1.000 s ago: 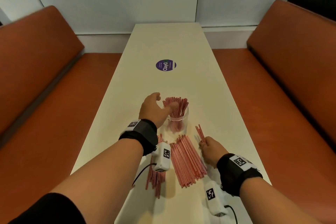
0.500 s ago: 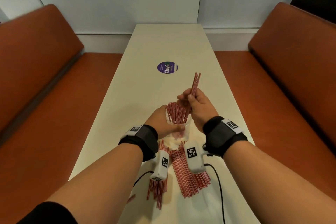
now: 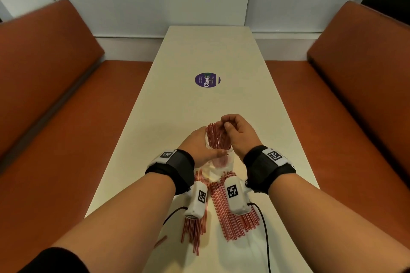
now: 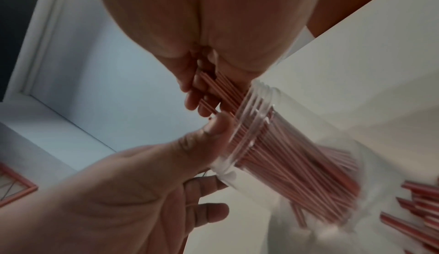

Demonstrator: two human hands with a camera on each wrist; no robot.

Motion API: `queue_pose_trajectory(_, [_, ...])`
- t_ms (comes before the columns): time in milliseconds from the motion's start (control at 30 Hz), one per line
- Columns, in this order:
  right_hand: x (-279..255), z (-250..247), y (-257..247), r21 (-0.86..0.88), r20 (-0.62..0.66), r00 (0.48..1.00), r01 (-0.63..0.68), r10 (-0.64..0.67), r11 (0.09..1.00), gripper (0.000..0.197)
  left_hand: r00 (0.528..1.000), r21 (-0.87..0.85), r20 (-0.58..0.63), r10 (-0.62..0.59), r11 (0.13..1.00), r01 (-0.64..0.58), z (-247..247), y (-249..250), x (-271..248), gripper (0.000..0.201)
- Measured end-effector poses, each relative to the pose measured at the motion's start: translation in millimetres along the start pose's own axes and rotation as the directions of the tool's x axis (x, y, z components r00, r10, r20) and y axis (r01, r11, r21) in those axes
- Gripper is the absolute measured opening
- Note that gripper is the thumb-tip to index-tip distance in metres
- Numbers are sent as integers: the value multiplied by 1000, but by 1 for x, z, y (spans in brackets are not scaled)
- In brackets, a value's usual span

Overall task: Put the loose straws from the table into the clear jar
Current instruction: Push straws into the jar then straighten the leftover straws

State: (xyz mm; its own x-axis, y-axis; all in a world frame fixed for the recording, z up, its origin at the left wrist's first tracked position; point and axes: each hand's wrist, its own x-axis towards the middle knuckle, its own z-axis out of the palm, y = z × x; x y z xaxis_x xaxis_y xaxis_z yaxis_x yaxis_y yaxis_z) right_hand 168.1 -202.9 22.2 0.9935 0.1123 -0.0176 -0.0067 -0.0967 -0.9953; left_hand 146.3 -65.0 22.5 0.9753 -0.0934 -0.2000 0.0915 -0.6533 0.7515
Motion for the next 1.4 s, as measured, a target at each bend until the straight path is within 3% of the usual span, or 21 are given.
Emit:
queue_pose_trajectory(133, [-8, -11, -19, -192, -124, 979, 139, -164, 972, 11, 996, 88, -27, -91, 992, 93, -13, -10, -10, 97])
queue_pose_trajectory(200, [-19, -21, -25, -287, -168, 961, 167, -221, 943, 15, 990, 77, -65, -126, 988, 131, -21, -19, -23, 90])
queue_pose_trajectory(267, [-35, -30, -22, -341, -189, 954, 160, -234, 926, 12, 981, 36, -97, -166, 985, 170, -28, -27, -40, 70])
queue_pose_trajectory(367, [-60, -42, 2, -473, -168, 977, 39, -134, 880, 10, 977, 147, -118, -177, 970, 193, -35, -39, -71, 33])
queue_pose_trajectory(467, [-81, -51, 40, -617, -125, 992, -105, 34, 780, 16, 972, 294, -53, -230, 926, 236, -35, -53, -101, 14])
queue_pose_trajectory(600, [-96, -54, 71, -673, -113, 974, -220, 196, 706, 19, 947, 575, 89, -309, 792, 204, -26, -69, -138, 14])
queue_pose_trajectory(733, [-99, -52, 77, -706, -81, 969, -221, 233, 673, 16, 911, 667, 146, -386, 718, 197, -12, -78, -164, 16])
queue_pose_trajectory(900, [-100, -52, 79, -738, -74, 968, -214, 239, 640, 15, 920, 601, 104, -379, 761, 245, 1, -77, -161, 20])
queue_pose_trajectory(1100, [-98, -47, 73, -754, -77, 964, -224, 256, 617, 16, 943, 504, -51, -330, 806, 309, 14, -64, -107, 26])
queue_pose_trajectory(1233, [-96, -39, 69, -840, -34, 957, -183, 287, 511, 41, 952, 471, -84, -295, 830, 299, 24, -57, -80, 38])
queue_pose_trajectory(1400, [-96, -30, 66, -898, -33, 936, -181, 350, 401, 68, 926, 453, -85, -369, 813, 366, 40, -55, -85, 47])
